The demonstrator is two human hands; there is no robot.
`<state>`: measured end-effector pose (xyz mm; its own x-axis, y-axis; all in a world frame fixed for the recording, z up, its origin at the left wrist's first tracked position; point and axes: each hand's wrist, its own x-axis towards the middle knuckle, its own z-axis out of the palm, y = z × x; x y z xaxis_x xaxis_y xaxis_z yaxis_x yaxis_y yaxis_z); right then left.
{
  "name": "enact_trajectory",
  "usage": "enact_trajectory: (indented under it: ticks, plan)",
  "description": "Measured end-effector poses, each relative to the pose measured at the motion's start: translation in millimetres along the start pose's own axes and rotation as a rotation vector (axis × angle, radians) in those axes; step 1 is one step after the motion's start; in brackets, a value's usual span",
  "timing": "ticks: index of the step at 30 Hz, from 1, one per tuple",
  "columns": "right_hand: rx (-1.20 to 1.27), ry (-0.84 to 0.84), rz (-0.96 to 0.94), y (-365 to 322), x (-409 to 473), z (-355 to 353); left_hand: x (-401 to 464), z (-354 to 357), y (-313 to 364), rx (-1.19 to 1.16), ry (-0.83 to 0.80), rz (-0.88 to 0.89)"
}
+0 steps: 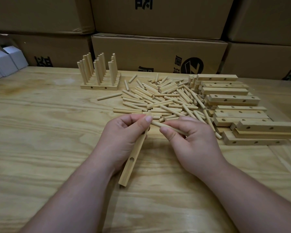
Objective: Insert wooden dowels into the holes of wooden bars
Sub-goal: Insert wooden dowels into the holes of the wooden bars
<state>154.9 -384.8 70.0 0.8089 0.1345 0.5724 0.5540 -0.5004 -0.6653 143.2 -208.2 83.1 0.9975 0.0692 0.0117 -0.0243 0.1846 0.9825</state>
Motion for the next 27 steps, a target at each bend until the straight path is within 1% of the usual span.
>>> enact_trajectory:
  ticks: [4, 8, 12, 15, 21, 27]
  plan:
    - [0.092, 0.001, 0.067, -2, -1, 0, -1, 0, 1, -0.008, -0.018, 0.013]
    - [0.17, 0.013, 0.152, -3, -2, 3, -1, 1, 0, -0.019, -0.002, 0.032]
    - [0.242, 0.021, 0.186, -8, -3, 4, -2, 1, 0, -0.047, 0.003, 0.069]
    - [0.194, 0.018, 0.194, -7, -2, 2, -2, 1, 0, -0.043, -0.007, 0.058]
    - [-0.016, -0.015, 0.145, -11, 2, 0, 0, 2, -3, 0.046, 0.005, 0.02]
    - [0.064, -0.031, 0.182, -9, 3, -4, 1, 3, -4, 0.03, 0.0, 0.043]
